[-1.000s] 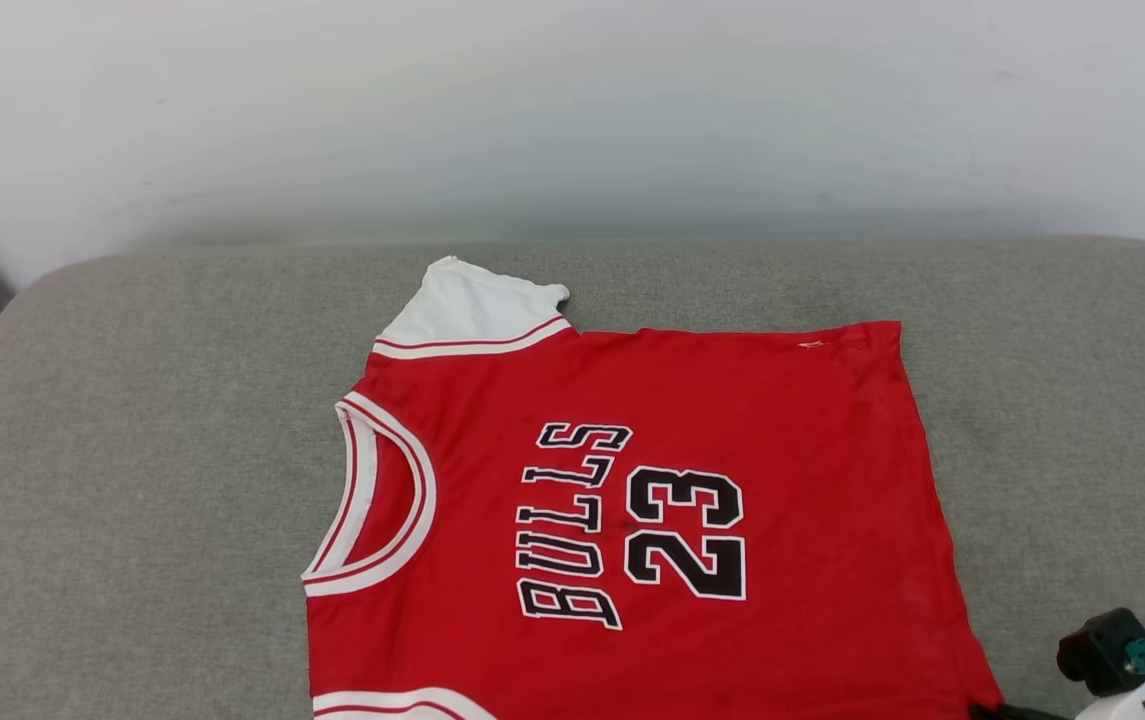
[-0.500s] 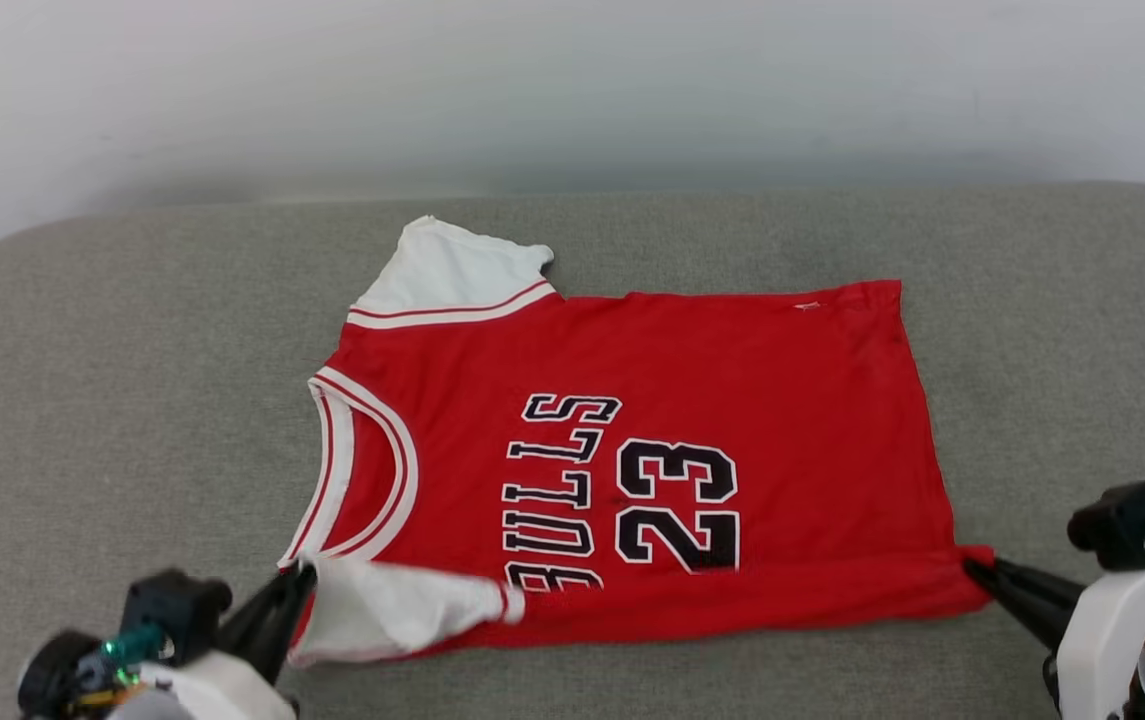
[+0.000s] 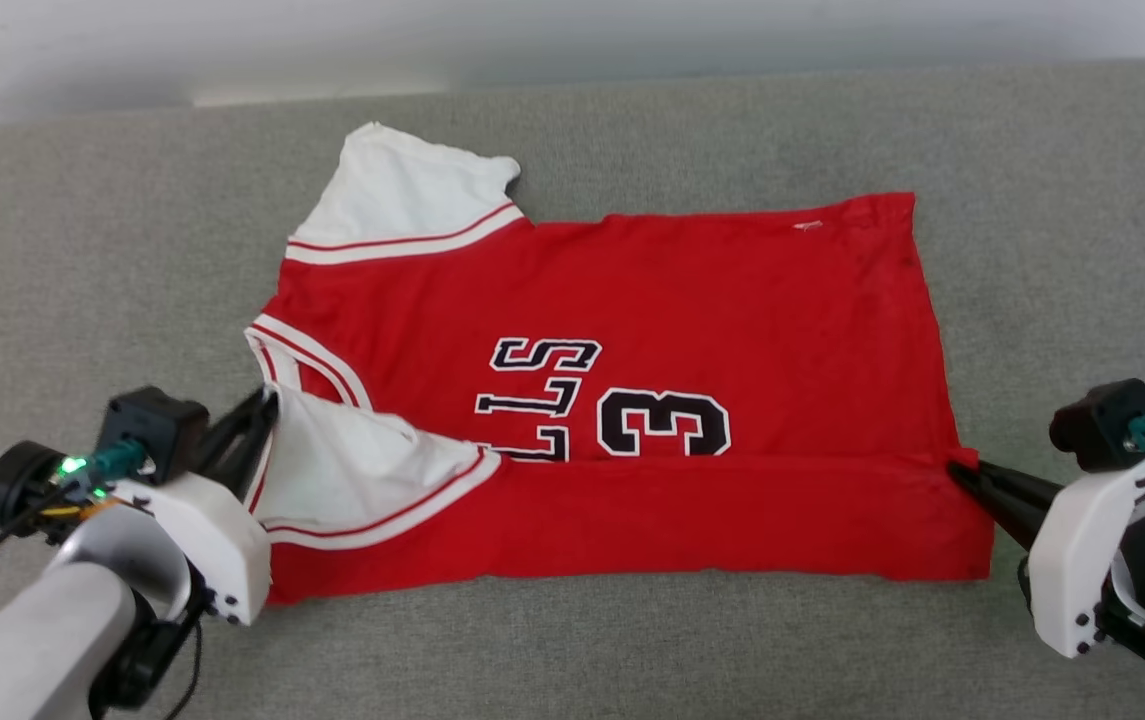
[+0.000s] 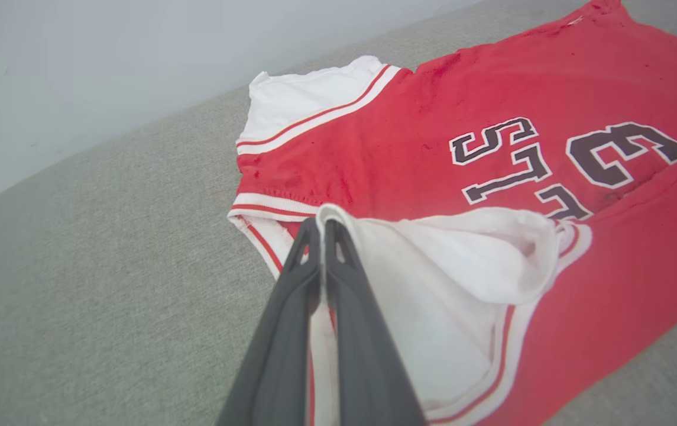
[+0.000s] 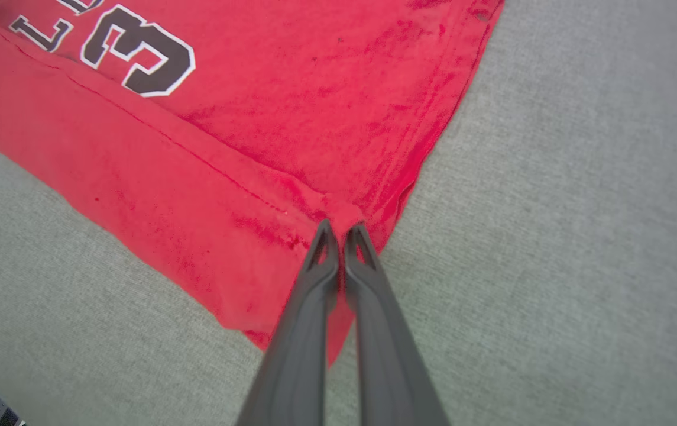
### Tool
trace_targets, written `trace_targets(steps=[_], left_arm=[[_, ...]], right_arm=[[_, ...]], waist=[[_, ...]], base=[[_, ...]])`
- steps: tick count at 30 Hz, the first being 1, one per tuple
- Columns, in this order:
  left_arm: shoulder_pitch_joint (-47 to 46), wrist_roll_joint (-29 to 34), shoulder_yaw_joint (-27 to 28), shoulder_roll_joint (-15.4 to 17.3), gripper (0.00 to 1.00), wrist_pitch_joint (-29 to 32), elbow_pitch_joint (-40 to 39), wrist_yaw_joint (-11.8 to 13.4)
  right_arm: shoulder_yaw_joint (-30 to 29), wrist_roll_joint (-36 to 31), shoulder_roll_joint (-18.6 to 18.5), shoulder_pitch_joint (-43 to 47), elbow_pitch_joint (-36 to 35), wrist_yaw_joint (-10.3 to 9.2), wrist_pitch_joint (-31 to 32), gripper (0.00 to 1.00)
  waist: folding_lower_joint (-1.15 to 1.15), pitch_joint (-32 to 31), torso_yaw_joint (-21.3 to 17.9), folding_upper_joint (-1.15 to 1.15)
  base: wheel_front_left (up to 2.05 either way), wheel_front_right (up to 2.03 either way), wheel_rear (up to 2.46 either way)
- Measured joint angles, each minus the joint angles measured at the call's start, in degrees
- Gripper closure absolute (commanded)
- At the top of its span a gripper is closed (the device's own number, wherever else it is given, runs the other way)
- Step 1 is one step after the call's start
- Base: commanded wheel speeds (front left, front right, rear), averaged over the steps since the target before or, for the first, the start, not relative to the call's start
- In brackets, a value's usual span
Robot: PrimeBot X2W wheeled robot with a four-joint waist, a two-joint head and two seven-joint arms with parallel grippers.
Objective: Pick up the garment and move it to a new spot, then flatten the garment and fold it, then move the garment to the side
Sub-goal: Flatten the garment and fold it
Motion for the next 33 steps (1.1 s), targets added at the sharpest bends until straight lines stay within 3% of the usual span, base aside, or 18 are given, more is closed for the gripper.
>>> trace_targets(steps=[9,16,17,18,19,20,21,26,28,33], left_arm=[[-5.0,-0.2,-1.6,-4.2,1.00,0.6,12.4,-4.2],[-7.6,-0.4,-2.9,-7.3,1.00,0.3,20.1,-7.6],[-7.8,-0.3,-3.1,-7.8,0.73,0.3,20.8,-8.0],[-8.1,-0.3,-3.4,-8.0,0.25,0.3,21.5,-8.3],[-8.5,-0.1,-3.6,-8.2,0.00,0.1,22.0,-8.4],[-8.7,0.1,-3.7,-8.4,0.00,0.0,22.4,-8.6],[-8.7,0.1,-3.8,-8.5,0.00,0.0,22.6,-8.8],[-10.0,0.4,-3.9,-6.6,0.00,1.8,21.4,-9.1],[-10.7,-0.4,-4.1,-3.7,0.00,7.4,18.3,-9.1],[-12.4,-3.4,-4.7,-0.6,0.00,17.5,12.5,-10.8]], right_arm=[[2.4,-1.6,2.0,-5.5,5.7,0.03,0.4,1.00],[4.5,-0.7,2.5,-7.5,8.0,0.02,-0.5,1.00],[4.7,-0.4,2.6,-7.5,8.2,0.00,-0.5,1.00],[4.9,-0.2,2.7,-7.5,8.3,0.00,-0.6,0.97],[5.0,0.0,2.7,-7.5,8.4,0.00,-0.7,0.77],[5.2,0.2,2.6,-7.4,8.3,-0.01,-0.6,0.43],[5.4,0.1,2.5,-7.3,8.1,-0.01,-0.8,0.00],[4.4,0.4,1.7,-5.9,6.2,-0.01,-1.8,0.00],[3.3,0.2,1.3,-4.5,4.8,-0.01,-1.8,0.00],[2.0,-0.4,1.3,-3.5,3.6,-0.01,-1.0,0.00]], waist=[[0.00,6.0,-0.6,0.00],[0.00,6.3,-0.5,0.00],[0.00,6.1,-0.4,0.00],[0.00,5.7,-0.4,0.00],[0.00,5.3,-0.3,0.00],[0.00,4.8,-0.2,0.00],[0.00,4.3,-0.2,0.00],[0.00,1.6,0.2,0.00],[0.00,-0.3,0.6,0.00],[0.00,-1.5,1.2,0.00]], base=[[0.00,0.00,0.00],[0.00,0.00,0.00],[0.00,0.00,0.00],[0.00,0.00,0.00],[0.00,0.00,0.00],[0.00,0.00,0.00],[0.00,0.00,0.00],[0.00,0.00,0.00],[0.00,0.00,0.00],[0.00,0.00,0.00]])
